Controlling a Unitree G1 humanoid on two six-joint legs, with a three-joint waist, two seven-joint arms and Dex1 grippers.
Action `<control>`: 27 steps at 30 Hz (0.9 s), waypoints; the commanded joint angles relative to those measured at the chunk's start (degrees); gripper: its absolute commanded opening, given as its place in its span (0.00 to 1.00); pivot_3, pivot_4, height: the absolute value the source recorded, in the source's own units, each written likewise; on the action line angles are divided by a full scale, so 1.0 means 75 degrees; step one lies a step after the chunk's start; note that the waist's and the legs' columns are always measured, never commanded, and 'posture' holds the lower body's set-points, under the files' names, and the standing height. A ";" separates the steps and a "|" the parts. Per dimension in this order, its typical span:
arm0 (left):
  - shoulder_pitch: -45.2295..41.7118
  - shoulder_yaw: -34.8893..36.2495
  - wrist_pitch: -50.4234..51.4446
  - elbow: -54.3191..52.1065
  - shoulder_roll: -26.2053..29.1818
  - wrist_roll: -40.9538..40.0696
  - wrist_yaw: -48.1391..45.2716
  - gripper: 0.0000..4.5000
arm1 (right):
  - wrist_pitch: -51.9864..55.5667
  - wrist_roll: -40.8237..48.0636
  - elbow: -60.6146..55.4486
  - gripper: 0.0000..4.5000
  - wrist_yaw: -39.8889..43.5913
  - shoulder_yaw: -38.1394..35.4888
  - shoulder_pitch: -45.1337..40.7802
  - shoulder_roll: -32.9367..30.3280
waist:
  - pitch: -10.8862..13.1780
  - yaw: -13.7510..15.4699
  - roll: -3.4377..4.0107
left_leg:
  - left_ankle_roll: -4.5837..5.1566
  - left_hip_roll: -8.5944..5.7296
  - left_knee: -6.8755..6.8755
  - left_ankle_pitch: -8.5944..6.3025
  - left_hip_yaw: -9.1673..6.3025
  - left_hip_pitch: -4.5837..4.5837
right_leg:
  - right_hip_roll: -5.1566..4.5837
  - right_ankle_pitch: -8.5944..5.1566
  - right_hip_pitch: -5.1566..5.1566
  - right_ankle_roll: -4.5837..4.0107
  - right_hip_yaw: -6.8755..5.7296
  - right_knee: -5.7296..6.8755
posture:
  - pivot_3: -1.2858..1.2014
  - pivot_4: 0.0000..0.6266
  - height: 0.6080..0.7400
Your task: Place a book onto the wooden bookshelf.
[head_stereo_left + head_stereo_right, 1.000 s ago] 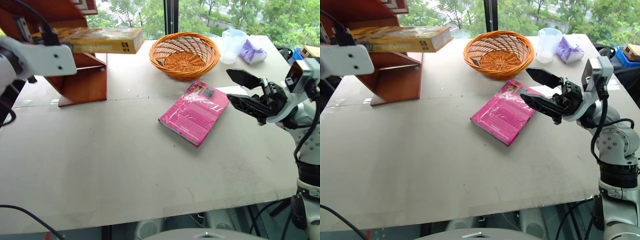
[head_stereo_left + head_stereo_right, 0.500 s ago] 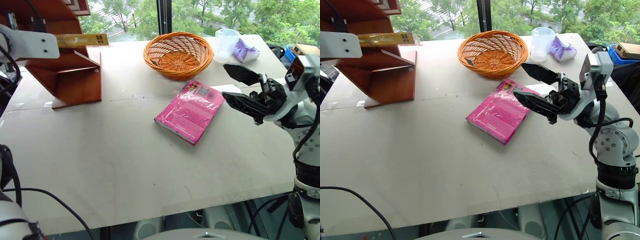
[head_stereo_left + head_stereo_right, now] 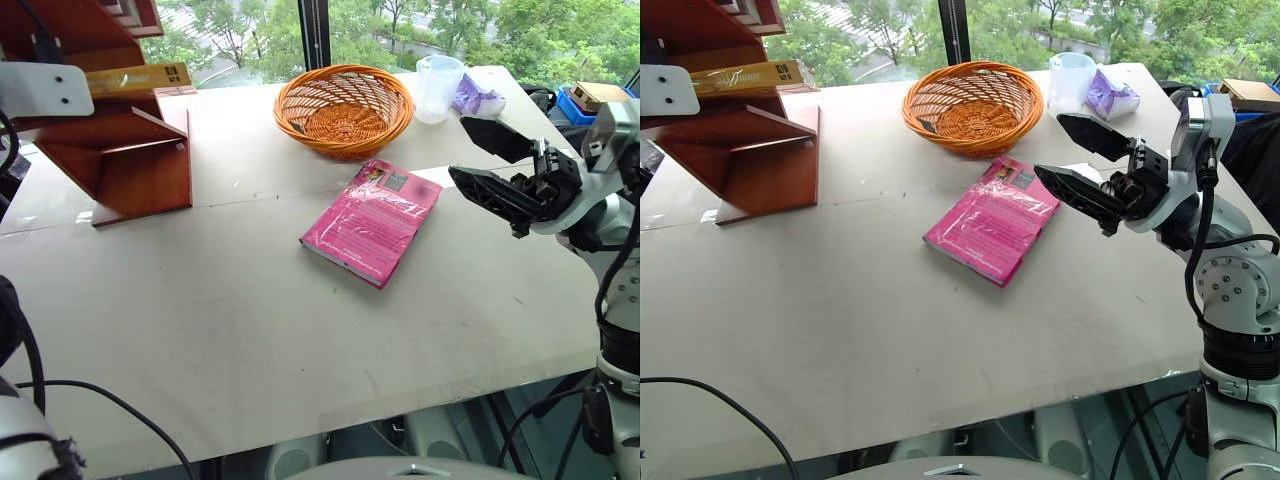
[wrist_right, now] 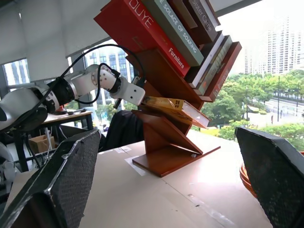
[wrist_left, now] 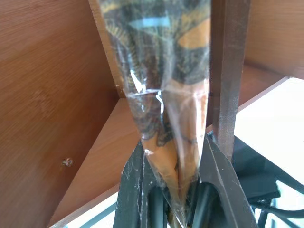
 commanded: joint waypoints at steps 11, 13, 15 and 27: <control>0.0889 0.1087 0.1136 -0.1207 0.1165 -0.0457 -0.0284 0.99 | 0.0129 0.0266 -0.0136 1.00 0.0097 -0.0315 -0.0093 -0.0202 | -0.0007 0.0115 -0.0012 | 0.0000 0.0008 0.0011 0.0000 0.0007 -0.0005 | 0.0008 0.0001 -0.0005 0.0000 0.0013 0.0008 | 0.52 0.24 1.00; 0.1240 0.1477 0.1450 -0.1915 0.1427 -0.0786 -0.0634 0.99 | 0.0145 0.0283 -0.0158 1.00 0.0106 -0.0331 -0.0064 -0.0230 | -0.0006 0.0123 -0.0017 | 0.0000 0.0007 0.0014 0.0000 0.0007 -0.0007 | 0.0005 0.0001 -0.0005 0.0000 0.0013 0.0007 | 0.52 0.24 1.00; 0.1724 0.2057 0.1880 -0.2905 0.1679 -0.1376 -0.1222 0.99 | 0.0176 0.0319 -0.0200 1.00 0.0100 -0.0358 -0.0023 -0.0268 | -0.0006 0.0125 -0.0019 | 0.0000 0.0008 0.0014 0.0000 0.0006 -0.0008 | 0.0004 0.0001 -0.0005 -0.0001 0.0014 0.0005 | 0.52 0.24 1.00; 0.5959 0.5661 0.9079 -1.1449 -0.3595 -0.8123 -0.1656 0.99 | -0.0690 -0.1334 0.0324 1.00 0.0928 -0.0282 0.1938 -0.0725 | -0.0015 0.0197 -0.0016 | 0.0001 0.0012 0.0067 0.0000 0.0002 -0.0011 | 0.0013 0.0015 0.0018 0.0019 0.0029 0.0019 | 0.52 0.24 1.00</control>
